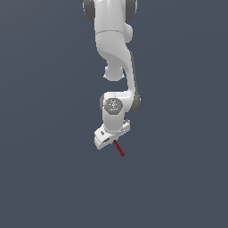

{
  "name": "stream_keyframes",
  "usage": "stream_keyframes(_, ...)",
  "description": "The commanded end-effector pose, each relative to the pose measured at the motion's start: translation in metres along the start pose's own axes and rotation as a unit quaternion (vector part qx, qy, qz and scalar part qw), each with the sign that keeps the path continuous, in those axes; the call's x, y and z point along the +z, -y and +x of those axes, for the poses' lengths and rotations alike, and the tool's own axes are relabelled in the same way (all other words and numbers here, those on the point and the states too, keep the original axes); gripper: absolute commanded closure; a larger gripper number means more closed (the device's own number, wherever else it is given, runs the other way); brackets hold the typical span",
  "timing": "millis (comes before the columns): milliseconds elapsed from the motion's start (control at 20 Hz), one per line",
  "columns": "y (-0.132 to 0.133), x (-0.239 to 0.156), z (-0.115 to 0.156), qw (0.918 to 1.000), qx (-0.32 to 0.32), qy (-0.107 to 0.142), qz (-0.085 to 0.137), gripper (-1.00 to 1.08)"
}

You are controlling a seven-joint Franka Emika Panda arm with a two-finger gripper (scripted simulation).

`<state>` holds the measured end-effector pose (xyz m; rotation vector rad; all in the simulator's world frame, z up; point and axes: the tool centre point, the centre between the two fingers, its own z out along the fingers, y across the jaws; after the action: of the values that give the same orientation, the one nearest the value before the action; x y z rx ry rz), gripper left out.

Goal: Pick up the object and move it to a goal position.

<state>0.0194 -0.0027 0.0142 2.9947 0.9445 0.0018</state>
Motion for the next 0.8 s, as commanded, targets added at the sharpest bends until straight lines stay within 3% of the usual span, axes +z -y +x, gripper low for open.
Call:
stream_keyframes(0, 0.014, -0.001, -0.002, 1.0000, 0.000, 0.000, 0.000, 1.08)
stream_keyframes(450, 0.081, -0.007, -0.014, 1.0000, -0.001, 0.000, 0.000, 1.08)
stream_keyframes(750, 0.111, -0.009, -0.019, 1.0000, -0.001, 0.000, 0.001, 1.08)
